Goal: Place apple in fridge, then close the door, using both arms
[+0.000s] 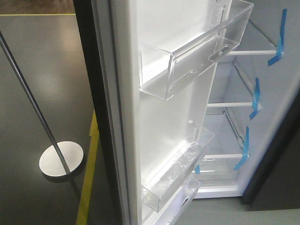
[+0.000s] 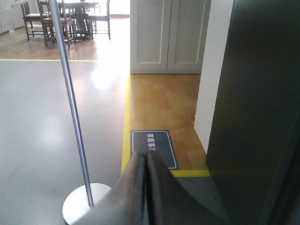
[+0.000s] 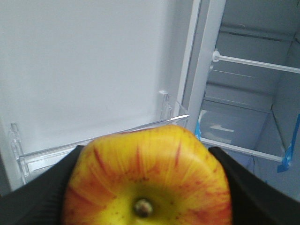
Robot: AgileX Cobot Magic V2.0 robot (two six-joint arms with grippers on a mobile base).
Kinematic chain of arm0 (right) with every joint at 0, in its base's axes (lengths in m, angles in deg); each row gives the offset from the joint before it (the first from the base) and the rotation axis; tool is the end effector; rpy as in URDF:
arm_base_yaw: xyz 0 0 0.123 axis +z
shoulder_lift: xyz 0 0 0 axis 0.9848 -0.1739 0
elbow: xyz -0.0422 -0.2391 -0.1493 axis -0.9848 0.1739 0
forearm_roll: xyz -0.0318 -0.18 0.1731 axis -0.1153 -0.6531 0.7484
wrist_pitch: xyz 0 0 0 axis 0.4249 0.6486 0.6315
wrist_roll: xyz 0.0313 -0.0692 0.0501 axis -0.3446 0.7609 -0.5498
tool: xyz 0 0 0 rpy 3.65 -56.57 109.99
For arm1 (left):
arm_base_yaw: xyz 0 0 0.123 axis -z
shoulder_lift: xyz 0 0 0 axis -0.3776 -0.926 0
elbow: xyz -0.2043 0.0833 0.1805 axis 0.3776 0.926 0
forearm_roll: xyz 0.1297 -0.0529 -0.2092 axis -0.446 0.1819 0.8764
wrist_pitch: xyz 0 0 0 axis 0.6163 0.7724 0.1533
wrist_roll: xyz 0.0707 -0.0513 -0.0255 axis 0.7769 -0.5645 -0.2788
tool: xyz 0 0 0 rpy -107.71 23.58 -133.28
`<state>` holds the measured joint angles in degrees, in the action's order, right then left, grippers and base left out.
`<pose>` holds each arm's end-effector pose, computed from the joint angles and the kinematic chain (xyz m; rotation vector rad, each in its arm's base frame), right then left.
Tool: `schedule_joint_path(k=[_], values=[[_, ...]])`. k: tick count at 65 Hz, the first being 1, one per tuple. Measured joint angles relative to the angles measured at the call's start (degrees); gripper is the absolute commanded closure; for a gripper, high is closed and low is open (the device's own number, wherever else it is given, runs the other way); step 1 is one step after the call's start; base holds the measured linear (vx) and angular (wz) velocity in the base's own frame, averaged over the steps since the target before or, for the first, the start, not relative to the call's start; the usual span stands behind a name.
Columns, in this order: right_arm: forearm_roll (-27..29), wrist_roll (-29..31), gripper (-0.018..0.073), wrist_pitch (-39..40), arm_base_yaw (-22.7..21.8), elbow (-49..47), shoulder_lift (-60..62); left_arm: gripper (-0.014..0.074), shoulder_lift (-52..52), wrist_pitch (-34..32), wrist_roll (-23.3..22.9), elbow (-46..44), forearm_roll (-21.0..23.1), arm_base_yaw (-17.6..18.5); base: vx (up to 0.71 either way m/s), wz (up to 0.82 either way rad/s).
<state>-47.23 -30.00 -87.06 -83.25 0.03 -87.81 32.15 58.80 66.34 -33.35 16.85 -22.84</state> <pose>0.0928 0.0271 0.5327 -0.3253 1.7243 0.1844 0.0556 0.0013 0.1857 -0.1129 1.7143 -0.0707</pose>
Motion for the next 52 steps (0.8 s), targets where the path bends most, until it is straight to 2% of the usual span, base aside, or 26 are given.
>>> schedule_joint_path(k=[52], values=[[0.0,0.0,0.0482,0.0,0.0,0.0,0.0,0.0602,0.0,0.0,0.0,0.0,0.0,0.0,0.0,0.0]])
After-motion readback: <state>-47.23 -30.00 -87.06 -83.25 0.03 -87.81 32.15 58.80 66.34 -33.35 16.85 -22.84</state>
